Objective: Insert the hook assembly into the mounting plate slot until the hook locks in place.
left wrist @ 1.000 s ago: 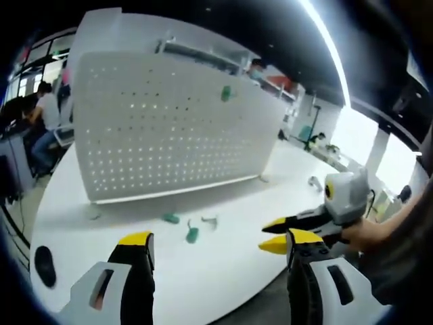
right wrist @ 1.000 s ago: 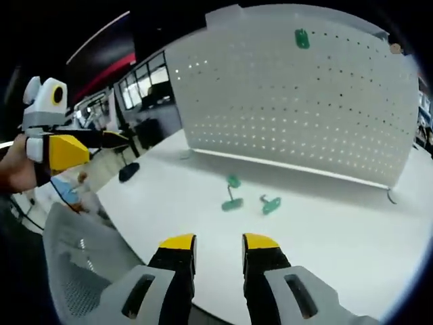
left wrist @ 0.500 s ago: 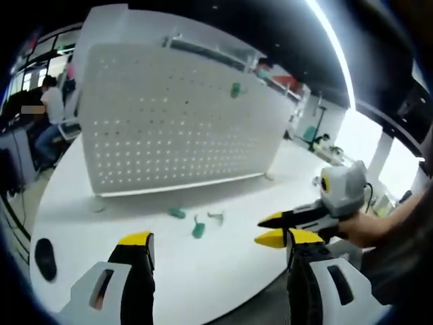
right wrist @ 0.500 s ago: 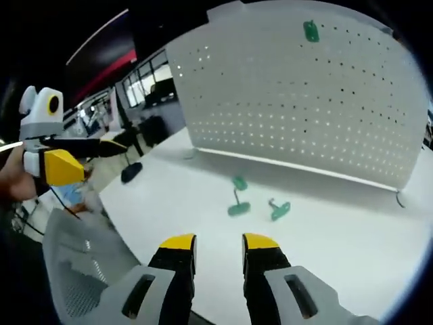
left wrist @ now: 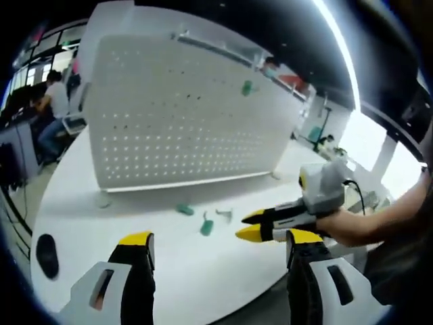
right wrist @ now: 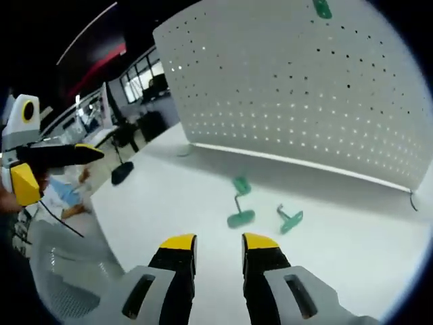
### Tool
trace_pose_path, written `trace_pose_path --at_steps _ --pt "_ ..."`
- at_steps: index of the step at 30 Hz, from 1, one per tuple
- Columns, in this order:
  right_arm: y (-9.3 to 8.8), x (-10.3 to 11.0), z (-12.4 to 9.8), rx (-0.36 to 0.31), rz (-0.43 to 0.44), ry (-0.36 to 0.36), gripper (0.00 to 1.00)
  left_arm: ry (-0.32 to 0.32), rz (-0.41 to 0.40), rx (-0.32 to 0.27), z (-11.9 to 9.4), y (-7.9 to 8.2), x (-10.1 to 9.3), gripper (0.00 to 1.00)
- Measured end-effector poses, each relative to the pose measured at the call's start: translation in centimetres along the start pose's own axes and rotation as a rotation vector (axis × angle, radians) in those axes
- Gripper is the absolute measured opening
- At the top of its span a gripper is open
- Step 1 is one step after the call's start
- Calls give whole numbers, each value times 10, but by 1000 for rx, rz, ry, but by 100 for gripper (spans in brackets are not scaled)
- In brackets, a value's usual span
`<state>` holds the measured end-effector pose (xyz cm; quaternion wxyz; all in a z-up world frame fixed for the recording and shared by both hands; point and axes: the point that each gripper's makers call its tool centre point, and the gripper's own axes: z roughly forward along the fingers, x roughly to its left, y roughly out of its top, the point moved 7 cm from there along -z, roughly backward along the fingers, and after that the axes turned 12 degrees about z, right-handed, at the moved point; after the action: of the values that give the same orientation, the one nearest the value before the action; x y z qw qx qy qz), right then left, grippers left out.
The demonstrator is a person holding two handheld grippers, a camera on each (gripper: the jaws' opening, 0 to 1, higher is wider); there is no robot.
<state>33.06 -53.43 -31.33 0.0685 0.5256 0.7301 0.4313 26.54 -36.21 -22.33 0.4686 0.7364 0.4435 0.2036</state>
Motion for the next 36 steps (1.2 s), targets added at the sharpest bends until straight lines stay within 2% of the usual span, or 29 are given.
trace_pose_path --at_steps 8,13,17,22,29,36 --pt "9 -7 24 19 3 -6 25 5 -11 21 4 -4 7 81" --pt "21 0 41 22 -6 3 24 7 -22 36 8 -7 9 80" --pt "20 -7 57 40 -1 -16 24 7 -28 45 10 -8 10 80" --pt "18 -11 63 46 29 -22 23 12 -38 46 10 -9 13 80" --pt "20 -14 73 56 18 -35 22 13 -49 65 12 -14 14 79" --pt "21 -16 83 81 75 -29 16 14 -53 73 12 -14 15 79"
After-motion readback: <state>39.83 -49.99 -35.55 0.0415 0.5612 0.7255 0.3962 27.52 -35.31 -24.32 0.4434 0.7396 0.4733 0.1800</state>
